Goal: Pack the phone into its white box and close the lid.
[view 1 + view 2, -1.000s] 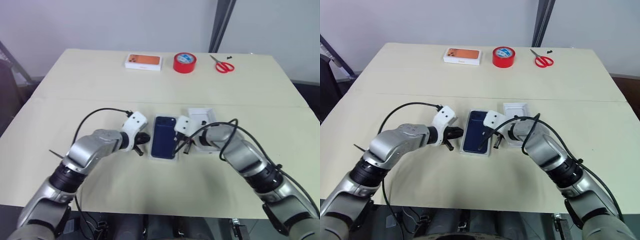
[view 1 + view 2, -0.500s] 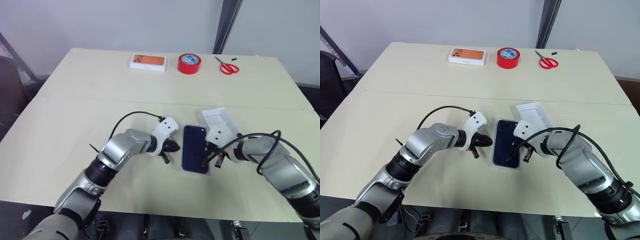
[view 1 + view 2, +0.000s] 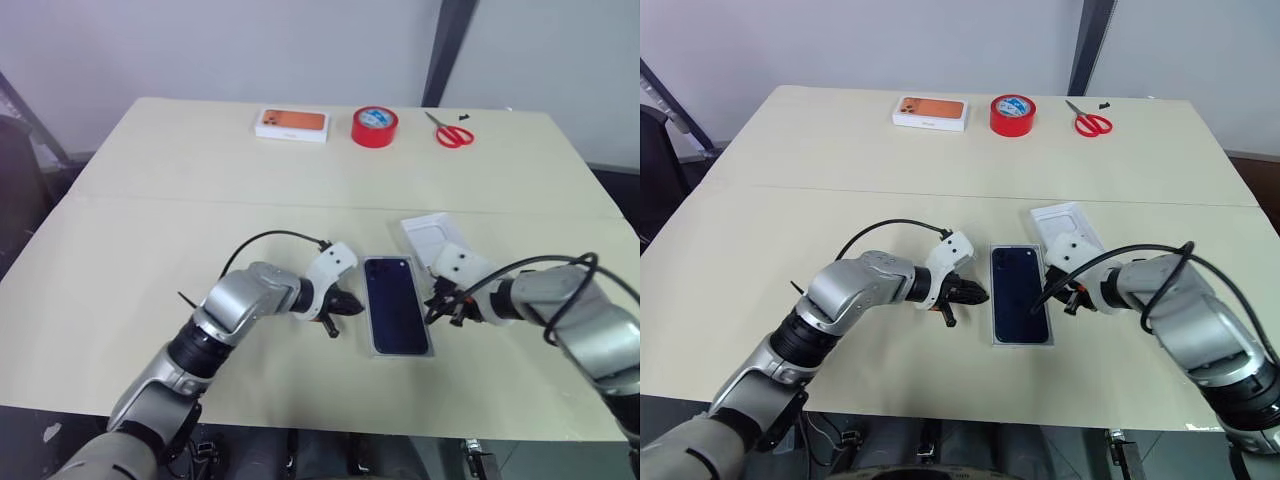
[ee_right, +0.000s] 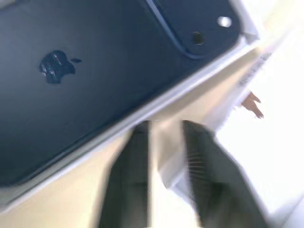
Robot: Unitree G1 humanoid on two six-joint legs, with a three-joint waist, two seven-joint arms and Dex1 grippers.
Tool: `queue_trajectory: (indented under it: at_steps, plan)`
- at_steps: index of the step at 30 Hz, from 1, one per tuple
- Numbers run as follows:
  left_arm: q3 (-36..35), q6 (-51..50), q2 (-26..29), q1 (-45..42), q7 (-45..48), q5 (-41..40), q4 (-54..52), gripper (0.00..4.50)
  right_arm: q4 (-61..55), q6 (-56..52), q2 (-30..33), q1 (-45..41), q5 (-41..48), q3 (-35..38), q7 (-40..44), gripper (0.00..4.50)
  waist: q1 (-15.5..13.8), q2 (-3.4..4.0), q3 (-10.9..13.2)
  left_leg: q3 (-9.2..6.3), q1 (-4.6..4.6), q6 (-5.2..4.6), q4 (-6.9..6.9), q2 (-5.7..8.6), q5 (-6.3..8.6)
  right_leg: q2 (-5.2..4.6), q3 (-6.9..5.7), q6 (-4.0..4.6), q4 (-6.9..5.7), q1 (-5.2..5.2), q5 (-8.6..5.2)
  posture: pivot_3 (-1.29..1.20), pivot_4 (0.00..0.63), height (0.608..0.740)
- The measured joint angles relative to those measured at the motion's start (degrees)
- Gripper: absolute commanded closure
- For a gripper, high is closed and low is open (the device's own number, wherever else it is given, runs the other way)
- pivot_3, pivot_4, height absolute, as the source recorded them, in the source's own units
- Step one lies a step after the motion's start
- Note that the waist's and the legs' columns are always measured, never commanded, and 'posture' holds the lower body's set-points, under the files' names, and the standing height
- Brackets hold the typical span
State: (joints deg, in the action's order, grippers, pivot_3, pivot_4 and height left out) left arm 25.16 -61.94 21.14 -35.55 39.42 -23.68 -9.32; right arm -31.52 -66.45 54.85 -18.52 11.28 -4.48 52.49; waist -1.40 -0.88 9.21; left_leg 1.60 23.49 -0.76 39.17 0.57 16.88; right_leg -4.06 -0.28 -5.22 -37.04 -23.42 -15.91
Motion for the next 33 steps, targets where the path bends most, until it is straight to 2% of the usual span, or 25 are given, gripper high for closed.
queue_trajectory:
  at_steps: [1,4,8,13,20,21,22,25,26,27,33]
  plan:
    - [-0.7,0.3,1.0,0.6,0.4,-0.1,-0.5,3.91,-0.1,-1.2,0.0,-0.2,1.1,1.4,0.3,1.35,0.3,0.00,0.0,0.00,0.00,0.00,-0.01,-0.01,0.00,0.00,0.00,0.00,0.00,0.00,0.00,0.00,0.150,0.725]
    - [-4.6,4.7,4.5,3.7,2.7,-0.6,-1.8,3.91,-0.2,-6.9,-0.4,-1.7,4.8,5.6,-0.2,1.35,1.1,0.02,0.0,-0.01,0.00,0.04,-0.03,-0.05,-0.01,-0.02,0.00,0.00,-0.02,-0.04,0.00,0.00,0.150,0.725]
    - [-9.1,15.3,8.6,8.3,9.4,-1.8,-5.7,3.91,2.9,-16.7,-7.8,-7.5,7.0,7.5,-5.6,1.35,1.8,0.05,0.0,-0.01,-0.01,0.15,-0.13,-0.09,-0.06,-0.06,0.00,0.02,-0.02,-0.08,-0.01,0.00,0.150,0.725]
    - [-12.3,26.7,10.9,13.4,16.4,-2.3,-7.7,3.91,9.1,-23.1,-13.4,-10.9,7.0,8.4,-12.1,1.35,1.9,0.09,0.0,0.01,0.02,0.16,-0.16,-0.05,-0.05,-0.12,0.00,0.03,0.00,-0.12,-0.01,0.00,0.150,0.725]
    - [-13.2,30.0,12.8,15.4,19.8,-3.2,-8.9,3.91,10.9,-23.7,-13.5,-10.8,7.4,7.2,-16.8,1.35,2.1,0.16,0.0,0.02,0.03,0.14,-0.18,-0.05,-0.04,-0.12,0.00,0.02,-0.03,-0.15,0.00,0.00,0.150,0.725]
    - [-13.2,30.1,12.8,15.5,19.8,-3.2,-8.9,3.91,11.0,-23.7,-13.5,-10.6,7.6,7.0,-17.1,1.89,2.1,0.16,0.0,0.02,0.03,0.13,-0.18,-0.05,-0.04,-0.12,0.00,0.02,-0.03,-0.15,0.00,0.00,0.150,0.725]
    - [-13.2,30.1,12.8,15.6,19.8,-3.2,-8.9,3.91,11.0,-23.5,-13.4,-10.4,7.7,6.6,-17.4,2.19,2.1,0.17,0.0,0.02,0.03,0.13,-0.18,-0.05,-0.04,-0.12,0.00,0.02,-0.03,-0.15,0.00,0.00,0.150,0.725]
    - [-13.2,30.2,12.8,15.8,19.6,-3.1,-8.9,3.91,11.0,-22.8,-13.3,-9.8,8.1,5.3,-18.3,3.79,2.1,0.17,0.0,0.03,0.03,0.12,-0.18,-0.05,-0.03,-0.11,0.00,0.02,-0.03,-0.15,0.00,0.00,0.150,0.725]
    - [-13.2,30.2,12.8,15.9,19.5,-3.1,-8.9,3.91,10.9,-22.6,-13.3,-9.5,8.2,4.8,-18.5,4.21,2.1,0.17,0.0,0.02,0.03,0.12,-0.18,-0.05,-0.03,-0.11,0.00,0.02,-0.03,-0.15,0.00,0.00,0.150,0.725]
    - [-13.2,30.2,12.7,16.3,19.3,-3.1,-8.9,3.91,10.8,-22.6,-13.4,-9.3,8.4,4.6,-18.9,4.45,2.1,0.17,0.0,0.03,0.03,0.11,-0.18,-0.05,-0.03,-0.11,0.00,0.02,-0.03,-0.15,0.00,0.00,0.150,0.725]
    - [-13.2,30.2,11.9,16.9,17.6,-3.0,-8.9,3.91,10.5,-22.1,-14.1,-9.3,8.9,4.2,-20.9,4.45,2.1,0.18,0.0,0.03,0.03,0.11,-0.18,-0.05,-0.03,-0.10,0.00,0.01,-0.04,-0.14,0.00,0.00,0.150,0.725]
